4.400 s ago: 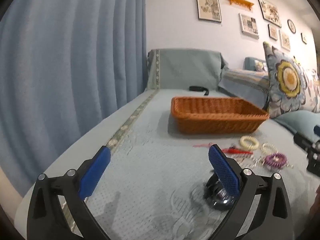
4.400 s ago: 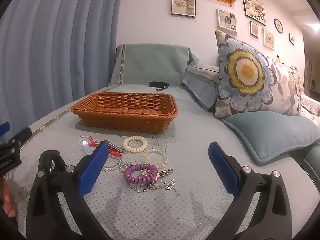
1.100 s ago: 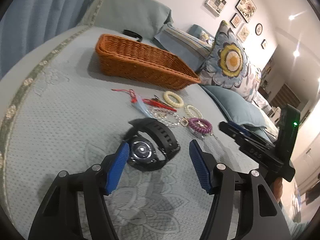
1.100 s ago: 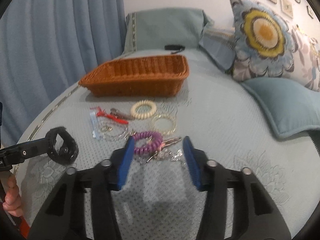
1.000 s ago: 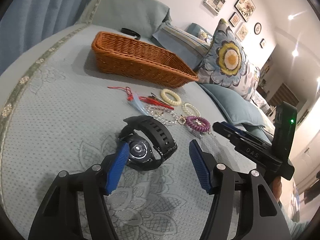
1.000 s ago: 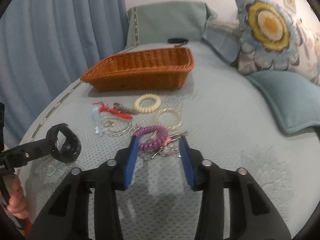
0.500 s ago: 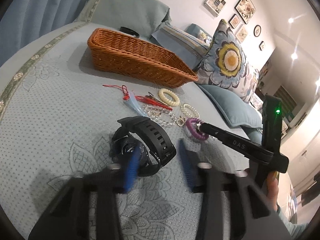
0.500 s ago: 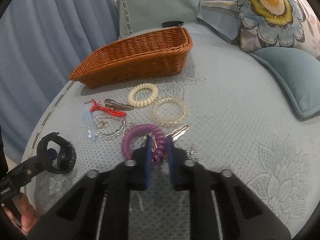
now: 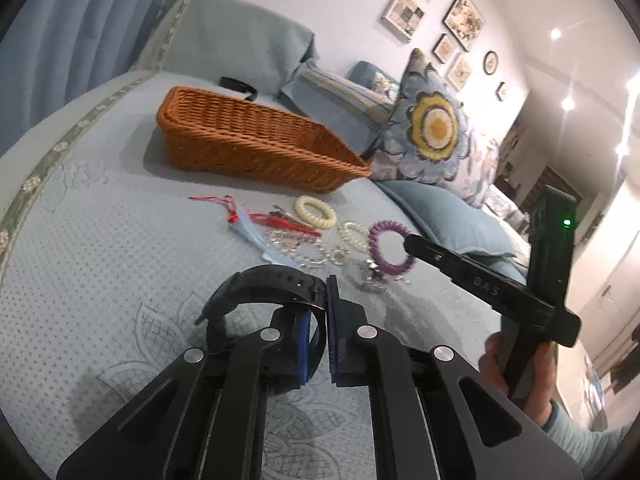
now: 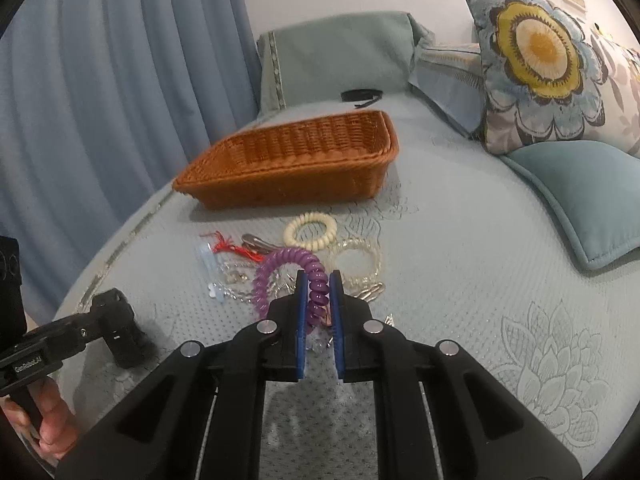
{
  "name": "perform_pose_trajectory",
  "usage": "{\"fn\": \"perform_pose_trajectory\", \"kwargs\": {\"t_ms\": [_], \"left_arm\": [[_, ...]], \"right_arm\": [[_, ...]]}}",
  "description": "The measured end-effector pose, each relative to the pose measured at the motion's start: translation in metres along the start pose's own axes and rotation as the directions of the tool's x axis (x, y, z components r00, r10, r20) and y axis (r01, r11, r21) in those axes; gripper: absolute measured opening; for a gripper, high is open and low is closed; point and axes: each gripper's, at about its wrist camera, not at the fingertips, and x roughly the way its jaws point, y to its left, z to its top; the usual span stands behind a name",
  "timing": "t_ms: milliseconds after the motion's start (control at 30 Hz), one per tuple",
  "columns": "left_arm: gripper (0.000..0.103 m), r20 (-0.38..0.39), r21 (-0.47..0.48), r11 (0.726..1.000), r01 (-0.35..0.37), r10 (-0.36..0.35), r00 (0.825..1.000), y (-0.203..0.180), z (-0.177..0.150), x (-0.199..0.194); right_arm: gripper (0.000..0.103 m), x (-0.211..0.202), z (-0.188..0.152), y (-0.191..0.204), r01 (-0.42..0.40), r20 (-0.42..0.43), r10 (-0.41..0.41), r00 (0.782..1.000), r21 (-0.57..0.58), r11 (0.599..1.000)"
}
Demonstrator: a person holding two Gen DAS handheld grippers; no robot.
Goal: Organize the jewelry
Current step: 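Carry the watch and purple coil into the wicker basket and open both tools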
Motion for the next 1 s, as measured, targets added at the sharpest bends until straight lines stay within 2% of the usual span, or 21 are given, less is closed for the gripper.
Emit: {"fn": "perform_pose_trajectory", "kwargs": {"t_ms": [333, 500, 633, 800, 933, 1000], "left_arm": [[0.005, 0.032, 0.061, 0.998, -0.019, 0.017, 0.999, -0.011, 0.009, -0.013], [0.005, 0.053, 0.087, 0.995, -0.044, 0.040, 0.998, -0.010, 0.038, -0.014], [0.005, 0.089, 0.135, 0.988, -0.071, 0.059, 0.994, -0.008, 0.084, -0.005], [0.005, 0.085, 0.123, 0.991, -0.057, 0.047, 0.995, 0.011, 0.142, 0.030], [0.005, 0.021, 0.104, 0.993, -0.050, 0.048, 0.999, 0.030, 0.173, 0.081], [0.005, -0.024, 0.097, 0.993, -0.072, 0.074, 0.997, 0.040, 0.182, 0.109]], "right_arm": [[0.009, -0.008, 0.005, 0.003, -0.020, 0.041, 0.020, 0.999, -0.006, 1.000], [0.009, -0.010, 0.031, 0.010, -0.036, 0.071, 0.037, 0.997, -0.015, 0.999], [0.009, -0.001, 0.070, 0.015, -0.038, 0.112, 0.041, 0.993, -0.034, 0.999], [0.009, 0.044, 0.123, 0.014, -0.011, 0.113, 0.016, 0.993, -0.045, 0.999], [0.009, 0.092, 0.147, 0.009, -0.014, 0.042, 0.014, 0.999, -0.005, 1.000], [0.009, 0.117, 0.155, 0.005, -0.019, -0.009, 0.019, 1.000, 0.017, 1.000]]}}
